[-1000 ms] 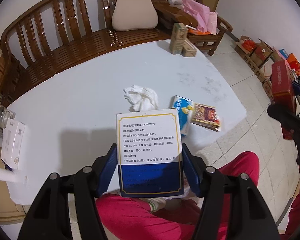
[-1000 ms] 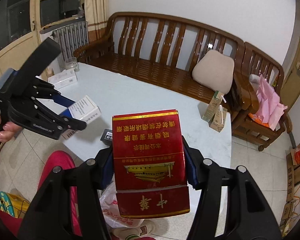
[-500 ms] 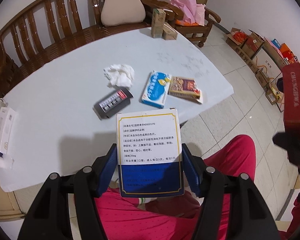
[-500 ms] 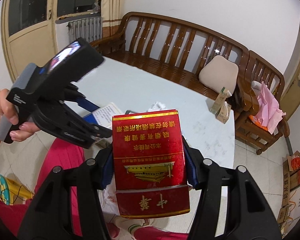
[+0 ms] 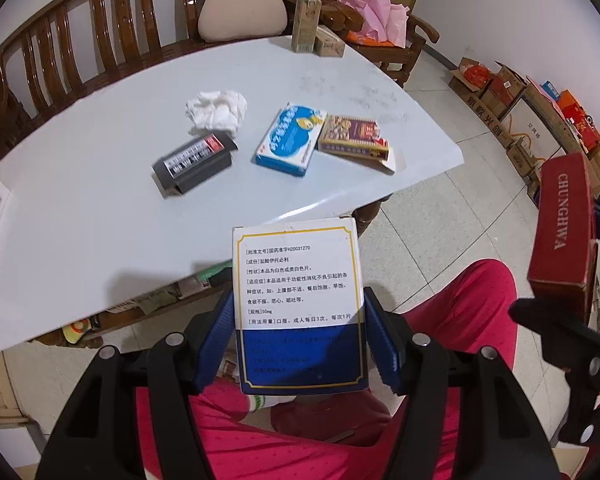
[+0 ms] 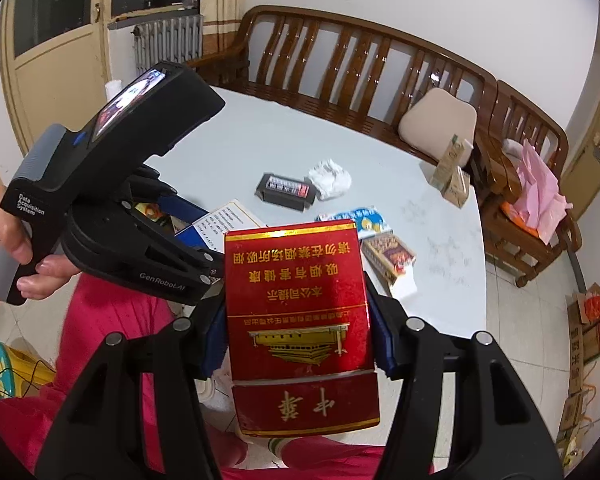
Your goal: Collect trash
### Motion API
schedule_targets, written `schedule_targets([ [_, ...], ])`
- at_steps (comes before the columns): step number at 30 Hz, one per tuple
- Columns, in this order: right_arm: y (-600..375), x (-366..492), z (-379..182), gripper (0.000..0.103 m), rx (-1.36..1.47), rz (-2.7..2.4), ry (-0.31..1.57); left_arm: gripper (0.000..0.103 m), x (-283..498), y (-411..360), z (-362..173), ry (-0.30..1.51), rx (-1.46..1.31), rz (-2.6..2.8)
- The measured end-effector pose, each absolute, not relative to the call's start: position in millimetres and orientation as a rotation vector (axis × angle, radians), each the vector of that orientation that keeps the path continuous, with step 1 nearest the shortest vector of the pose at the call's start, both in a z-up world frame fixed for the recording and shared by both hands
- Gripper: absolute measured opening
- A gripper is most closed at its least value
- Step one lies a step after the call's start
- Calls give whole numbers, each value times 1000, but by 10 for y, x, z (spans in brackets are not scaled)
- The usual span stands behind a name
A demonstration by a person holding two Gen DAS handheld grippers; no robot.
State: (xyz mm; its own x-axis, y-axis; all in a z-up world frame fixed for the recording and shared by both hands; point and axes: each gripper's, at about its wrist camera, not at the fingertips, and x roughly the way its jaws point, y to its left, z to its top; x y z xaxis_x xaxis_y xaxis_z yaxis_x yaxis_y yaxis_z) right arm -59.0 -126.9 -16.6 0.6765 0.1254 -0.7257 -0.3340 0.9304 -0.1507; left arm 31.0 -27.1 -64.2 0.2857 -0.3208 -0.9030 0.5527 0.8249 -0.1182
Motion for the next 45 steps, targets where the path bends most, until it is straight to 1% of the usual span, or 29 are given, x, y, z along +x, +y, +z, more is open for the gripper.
schedule_targets([
  [6, -1257, -636, -517, 56, -269, 247, 832, 60, 285, -349, -987, 1175, 227, -576],
  [19, -1453, -612, -1403, 56, -153, 183, 957, 60, 479, -371, -1806, 1330, 127, -532],
  [30, -1556, -365, -2310, 56, -13, 136, 1088, 60, 771, -419, -2739, 1519, -14, -454],
  [38, -1592, -204, -2874, 57, 61, 107, 1182, 60, 923, -445, -3327, 1591, -31, -340],
  [45, -1578, -23, -3380, 57, 92, 86, 1273, 60, 1050, -427, -3828, 1693, -91, -310],
])
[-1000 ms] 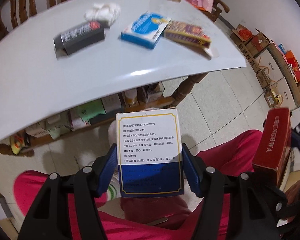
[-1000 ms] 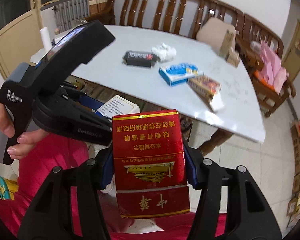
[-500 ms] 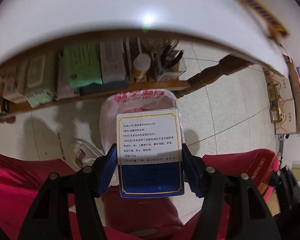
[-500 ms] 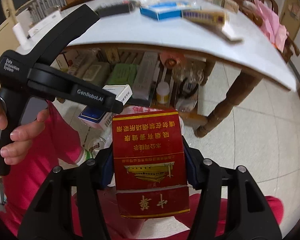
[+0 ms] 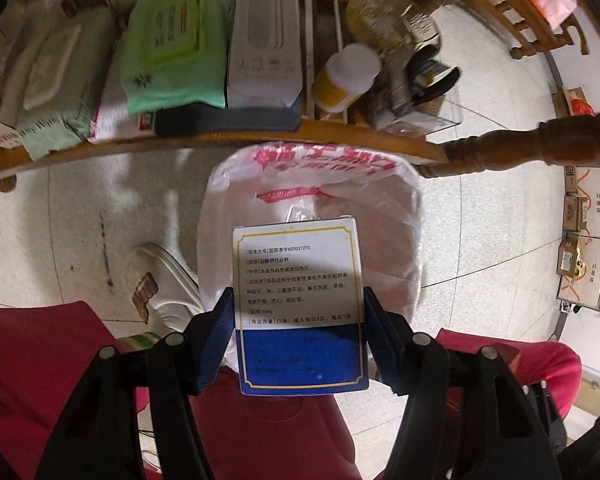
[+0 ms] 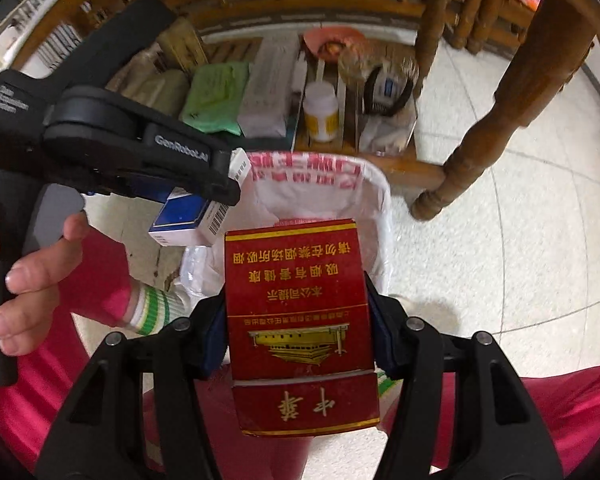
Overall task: Collect trash
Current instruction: 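Lower the red pack and medicine box in both tools into the bag, then open both tools to drop the red pack and medicine box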
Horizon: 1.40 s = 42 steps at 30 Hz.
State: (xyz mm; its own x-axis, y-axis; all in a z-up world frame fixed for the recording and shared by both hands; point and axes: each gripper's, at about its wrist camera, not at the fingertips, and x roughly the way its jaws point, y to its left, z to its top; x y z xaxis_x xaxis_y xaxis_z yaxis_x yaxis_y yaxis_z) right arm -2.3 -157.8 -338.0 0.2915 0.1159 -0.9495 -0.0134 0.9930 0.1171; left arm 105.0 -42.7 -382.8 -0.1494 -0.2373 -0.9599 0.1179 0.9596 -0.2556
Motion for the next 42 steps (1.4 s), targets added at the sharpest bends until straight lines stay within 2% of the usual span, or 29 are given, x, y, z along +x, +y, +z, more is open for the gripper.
schedule_targets([
  [14, -1512, 297, -4224, 57, 159, 66, 1421, 60, 1254, -447, -4483, 1812, -103, -245],
  [28, -1483, 368, -4489, 57, 175, 92, 1488, 61, 1329, -499, -4728, 1851, -71, -228],
  [30, -1478, 384, -4501, 58, 186, 106, 1492, 64, 1340, -509, -4740, 1859, -64, -231],
  [32, -1486, 385, -4495, 73, 198, 109, 1491, 71, 1343, -522, -4759, 1869, -61, -228],
  [42, -1505, 401, -4455, 74, 220, 104, 1476, 73, 1342, -486, -4740, 1870, -50, -212],
])
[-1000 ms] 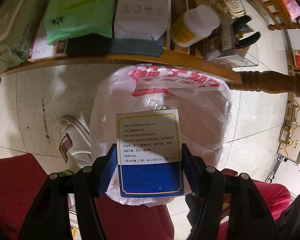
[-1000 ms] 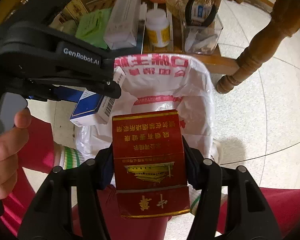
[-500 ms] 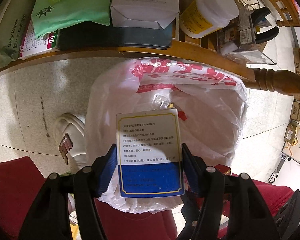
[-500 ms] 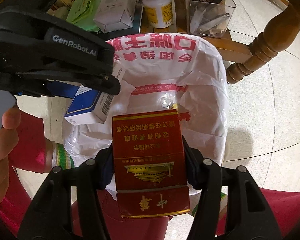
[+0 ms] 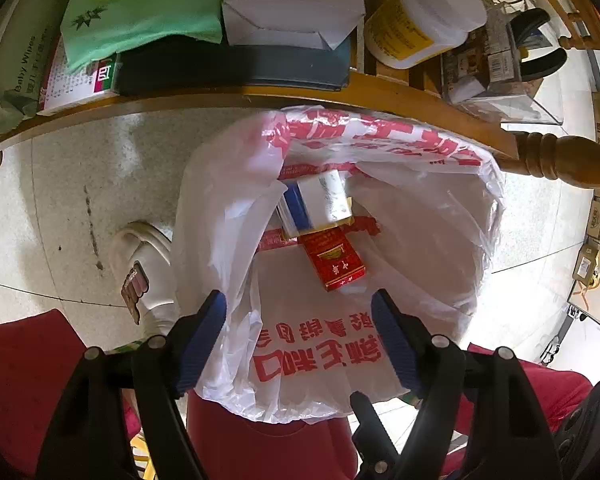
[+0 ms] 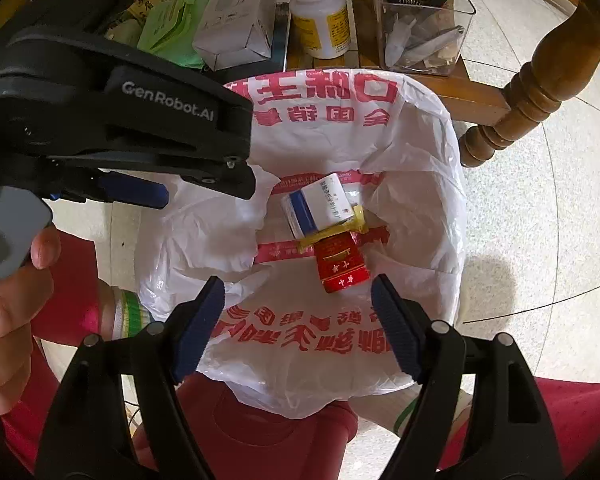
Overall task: Collect trash
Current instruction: 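Open both tools to drop the red pack and medicine box, then raise both tools back over the table toward the remaining boxes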
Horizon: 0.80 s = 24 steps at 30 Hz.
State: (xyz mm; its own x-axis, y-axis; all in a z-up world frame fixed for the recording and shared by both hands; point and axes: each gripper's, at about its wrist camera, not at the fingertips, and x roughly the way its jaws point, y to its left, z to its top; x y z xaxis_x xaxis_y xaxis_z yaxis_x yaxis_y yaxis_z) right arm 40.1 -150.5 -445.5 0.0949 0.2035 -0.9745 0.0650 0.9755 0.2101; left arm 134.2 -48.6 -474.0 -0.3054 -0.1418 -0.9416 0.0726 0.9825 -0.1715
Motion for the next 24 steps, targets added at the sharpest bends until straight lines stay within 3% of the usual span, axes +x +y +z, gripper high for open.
schedule_targets([
  [14, -1530, 227, -4041, 75, 206, 114, 1403, 80, 1101, -484, -4145, 1698, 116, -232],
  [24, -1618, -89, -3256, 85, 167, 173, 1252, 81, 638, -423, -3312, 1498, 250, -311],
])
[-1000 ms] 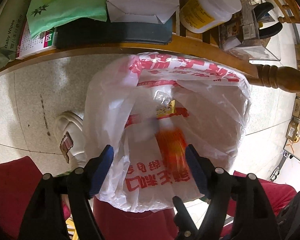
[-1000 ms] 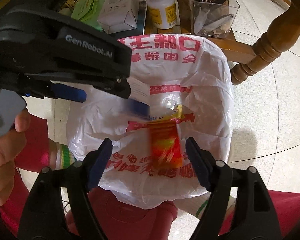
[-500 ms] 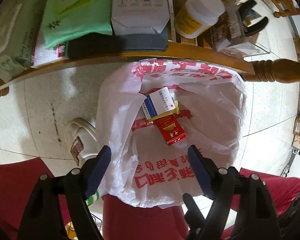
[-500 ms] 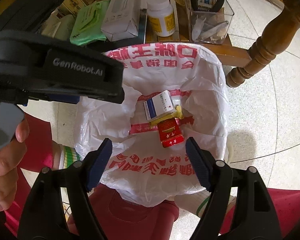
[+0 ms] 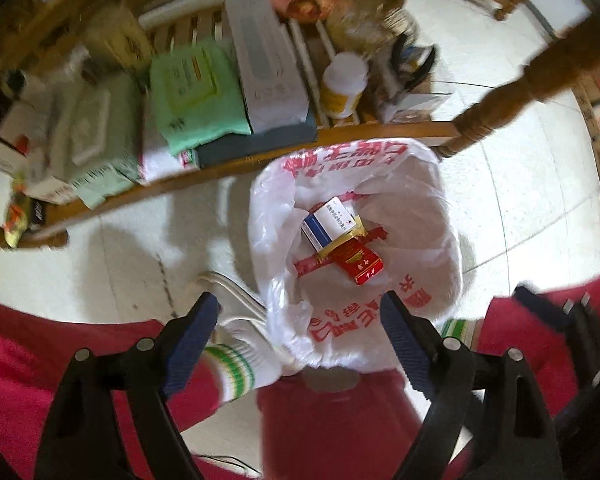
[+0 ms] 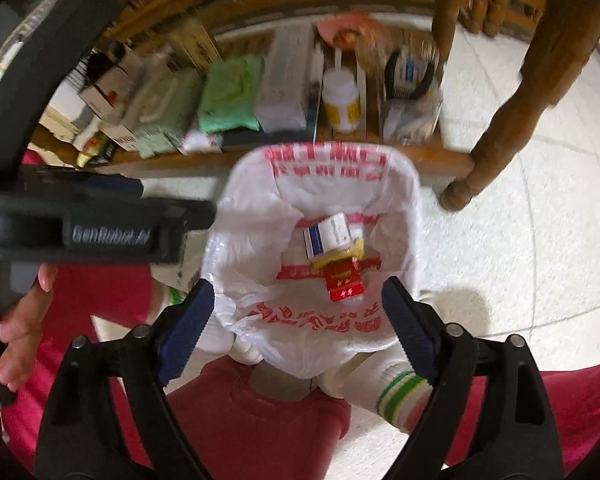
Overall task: Collect trash
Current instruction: 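Raise both tools back over the table toward the remaining boxes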
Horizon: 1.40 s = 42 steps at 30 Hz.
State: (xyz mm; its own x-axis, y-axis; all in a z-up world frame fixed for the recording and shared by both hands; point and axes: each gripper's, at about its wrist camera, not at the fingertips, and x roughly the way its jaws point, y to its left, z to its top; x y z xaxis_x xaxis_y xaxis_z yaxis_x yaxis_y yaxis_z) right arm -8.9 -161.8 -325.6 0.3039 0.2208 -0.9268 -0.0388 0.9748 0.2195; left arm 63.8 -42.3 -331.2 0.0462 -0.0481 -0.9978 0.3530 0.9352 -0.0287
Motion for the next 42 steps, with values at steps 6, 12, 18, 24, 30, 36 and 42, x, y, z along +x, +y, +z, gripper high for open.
schedule_targets([
  [6, -1852, -384, -2327, 90, 109, 221, 1078, 82, 321, -204, -2408, 1423, 172, -499],
  [12, -2183, -565, -1203, 96, 101, 265, 843, 92, 398, 110, -1277, 1254, 89, -579],
  [18, -2399, -471, -143, 96, 18, 300, 693, 95, 579, 155, -225, 1071, 295, -626],
  [24, -2535, -287, 470, 96, 19, 352, 630, 95, 771, 53, 297, 1020, 441, -669],
  [30, -2593, -33, 949, 96, -39, 378, 594, 95, 1038, -43, 529, 985, 550, -725],
  [36, -2633, 255, 1134, 96, -53, 392, 600, 95, 1224, -221, 564, 981, 642, -798],
  [42, -2578, 560, 1041, 96, -85, 414, 667, 95, 1392, -405, 405, 1004, 734, -849],
])
